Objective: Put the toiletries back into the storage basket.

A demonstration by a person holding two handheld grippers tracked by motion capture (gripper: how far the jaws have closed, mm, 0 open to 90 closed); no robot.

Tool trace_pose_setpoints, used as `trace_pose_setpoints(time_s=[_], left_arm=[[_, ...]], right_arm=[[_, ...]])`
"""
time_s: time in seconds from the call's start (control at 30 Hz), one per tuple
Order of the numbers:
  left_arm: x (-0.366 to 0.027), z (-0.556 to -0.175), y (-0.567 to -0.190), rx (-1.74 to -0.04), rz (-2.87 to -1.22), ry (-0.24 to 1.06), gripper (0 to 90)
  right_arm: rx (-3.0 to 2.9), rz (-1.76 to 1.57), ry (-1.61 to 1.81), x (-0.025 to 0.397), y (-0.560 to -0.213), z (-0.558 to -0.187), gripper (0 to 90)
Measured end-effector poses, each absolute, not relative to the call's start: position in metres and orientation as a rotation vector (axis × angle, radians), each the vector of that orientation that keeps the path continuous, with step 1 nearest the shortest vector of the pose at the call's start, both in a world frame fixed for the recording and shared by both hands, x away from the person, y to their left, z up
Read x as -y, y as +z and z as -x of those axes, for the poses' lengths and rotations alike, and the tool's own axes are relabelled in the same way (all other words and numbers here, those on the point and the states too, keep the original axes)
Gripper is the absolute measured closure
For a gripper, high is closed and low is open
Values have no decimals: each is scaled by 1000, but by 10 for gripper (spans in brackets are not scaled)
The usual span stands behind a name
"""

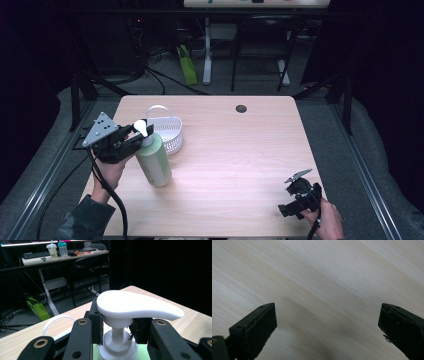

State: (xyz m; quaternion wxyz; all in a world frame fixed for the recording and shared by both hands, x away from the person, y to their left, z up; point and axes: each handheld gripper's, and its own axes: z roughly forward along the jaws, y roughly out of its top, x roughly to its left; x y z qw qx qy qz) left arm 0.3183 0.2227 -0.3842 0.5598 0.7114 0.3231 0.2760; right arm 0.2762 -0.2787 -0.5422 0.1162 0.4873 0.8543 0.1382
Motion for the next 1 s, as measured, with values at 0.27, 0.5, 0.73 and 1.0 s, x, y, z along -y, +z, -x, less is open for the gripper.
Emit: trace_pose_setpoints(time_s=[0.27, 0.5, 0.73, 1.0], left_arm=[[-223, -318, -379, -756, -1675, 664, 668], [-223, -319, -372, -745, -1673, 674, 668], [-222, -320, -366, -741, -1669, 675, 668], [-222, -321, -360, -731, -1666, 681, 668]], right_arm=[[-2504, -1420, 404, 279, -542, -277, 15], [-2502, -1431, 406, 278, -543, -277, 15], [-2503, -1430, 406, 278, -543, -277, 15], [-2505, -1426, 407, 278, -543, -277, 15]])
